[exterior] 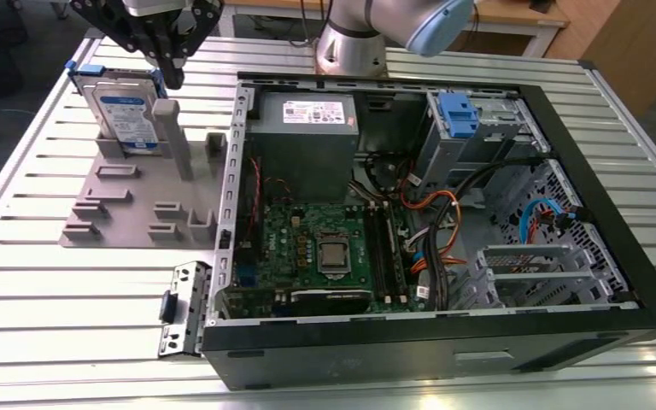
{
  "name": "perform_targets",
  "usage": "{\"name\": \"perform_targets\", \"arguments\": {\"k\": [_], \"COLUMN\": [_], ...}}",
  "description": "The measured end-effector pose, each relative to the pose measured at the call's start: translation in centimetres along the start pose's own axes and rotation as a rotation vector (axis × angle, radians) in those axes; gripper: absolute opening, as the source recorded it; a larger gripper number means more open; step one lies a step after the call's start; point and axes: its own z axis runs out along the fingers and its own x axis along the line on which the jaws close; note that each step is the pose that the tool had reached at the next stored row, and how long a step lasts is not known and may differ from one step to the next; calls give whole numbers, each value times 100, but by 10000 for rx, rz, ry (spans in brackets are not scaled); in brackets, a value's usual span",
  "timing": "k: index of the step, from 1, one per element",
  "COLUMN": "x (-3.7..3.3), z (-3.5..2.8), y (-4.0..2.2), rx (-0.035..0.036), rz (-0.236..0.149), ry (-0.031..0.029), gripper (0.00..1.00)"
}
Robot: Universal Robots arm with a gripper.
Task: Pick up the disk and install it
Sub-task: 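Reach for the disk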
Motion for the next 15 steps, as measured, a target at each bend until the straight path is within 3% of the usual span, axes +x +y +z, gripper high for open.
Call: {"name": "perform_targets", "arguments": {"k": [15], "x": [135], "z": [-3], "y": [-10], "rx": [0], "rz": [0], "ry": [0], "gripper": [10]}}
